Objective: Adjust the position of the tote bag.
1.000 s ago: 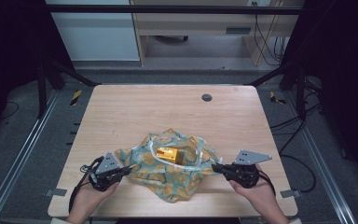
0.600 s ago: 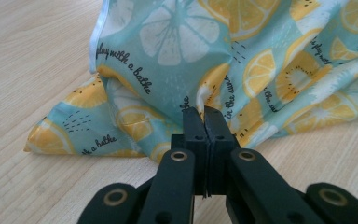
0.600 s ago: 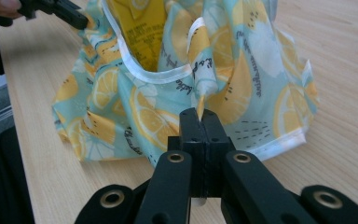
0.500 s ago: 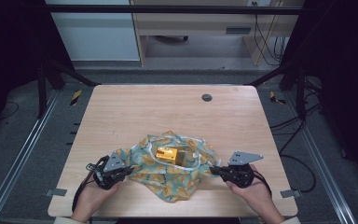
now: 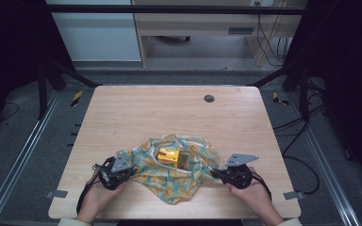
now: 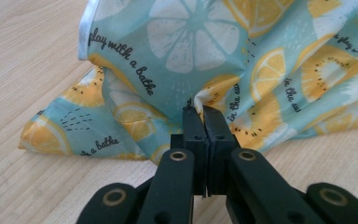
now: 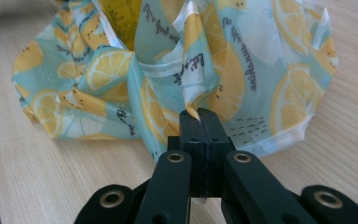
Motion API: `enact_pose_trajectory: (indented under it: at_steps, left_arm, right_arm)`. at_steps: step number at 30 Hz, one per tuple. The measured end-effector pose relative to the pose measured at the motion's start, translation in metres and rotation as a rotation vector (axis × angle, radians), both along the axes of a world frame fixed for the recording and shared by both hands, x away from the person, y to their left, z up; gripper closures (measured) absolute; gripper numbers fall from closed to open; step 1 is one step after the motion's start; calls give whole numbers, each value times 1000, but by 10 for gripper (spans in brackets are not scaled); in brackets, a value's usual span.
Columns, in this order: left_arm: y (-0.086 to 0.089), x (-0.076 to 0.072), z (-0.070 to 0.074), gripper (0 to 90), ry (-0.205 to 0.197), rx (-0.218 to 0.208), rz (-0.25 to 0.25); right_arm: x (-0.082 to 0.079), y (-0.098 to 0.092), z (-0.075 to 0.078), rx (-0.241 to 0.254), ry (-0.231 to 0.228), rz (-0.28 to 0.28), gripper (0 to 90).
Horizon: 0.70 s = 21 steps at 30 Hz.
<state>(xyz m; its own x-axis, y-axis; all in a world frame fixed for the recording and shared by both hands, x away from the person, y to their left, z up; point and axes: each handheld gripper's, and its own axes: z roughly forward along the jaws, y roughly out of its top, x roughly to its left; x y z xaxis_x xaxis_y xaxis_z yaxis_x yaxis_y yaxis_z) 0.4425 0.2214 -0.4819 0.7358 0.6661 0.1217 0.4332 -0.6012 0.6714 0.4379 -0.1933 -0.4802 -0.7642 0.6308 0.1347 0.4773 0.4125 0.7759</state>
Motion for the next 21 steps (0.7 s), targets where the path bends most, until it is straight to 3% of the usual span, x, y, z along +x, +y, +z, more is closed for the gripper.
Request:
enact_pose_trajectory:
  at_steps: [4, 21]
  left_arm:
    - [-2, 3, -2, 898, 1, 11, 6]
    - [-7, 13, -7, 894, -19, 53, 29]
  right_arm:
    - [3, 2, -4, -33, 0, -3, 900]
    - [15, 6, -8, -51, -6, -44, 900]
